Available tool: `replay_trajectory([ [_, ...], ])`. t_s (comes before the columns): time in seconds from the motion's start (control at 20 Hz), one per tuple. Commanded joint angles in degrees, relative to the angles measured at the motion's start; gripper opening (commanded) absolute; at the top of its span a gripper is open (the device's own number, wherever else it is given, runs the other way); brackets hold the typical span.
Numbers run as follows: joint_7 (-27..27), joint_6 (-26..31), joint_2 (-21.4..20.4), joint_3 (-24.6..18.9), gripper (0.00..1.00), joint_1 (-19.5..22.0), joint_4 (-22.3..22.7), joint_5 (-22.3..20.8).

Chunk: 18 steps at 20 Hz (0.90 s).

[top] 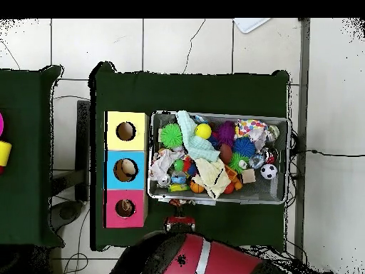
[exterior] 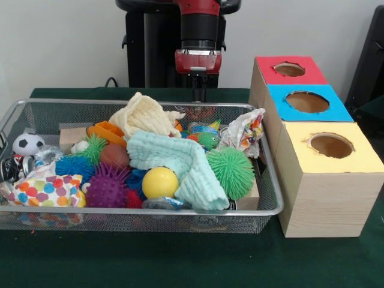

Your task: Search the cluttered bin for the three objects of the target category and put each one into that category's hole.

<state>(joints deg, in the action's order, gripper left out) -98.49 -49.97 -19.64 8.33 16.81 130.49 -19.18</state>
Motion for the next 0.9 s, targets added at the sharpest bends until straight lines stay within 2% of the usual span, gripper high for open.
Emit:
replay_trajectory([
  [0.05, -13.8, 0.8, -2.7, -6.0, 0.00, 1.7, -3.2, -0.1],
  [0.2, -14.1, 1.0, -2.7, -6.4, 0.00, 2.3, -3.2, -0.4],
  [0.55, -13.5, 7.0, -8.1, -8.7, 0.00, 3.8, -0.7, -0.9],
  [0.9, -11.2, 20.5, -10.4, -12.6, 0.00, 7.3, 1.3, -0.8],
])
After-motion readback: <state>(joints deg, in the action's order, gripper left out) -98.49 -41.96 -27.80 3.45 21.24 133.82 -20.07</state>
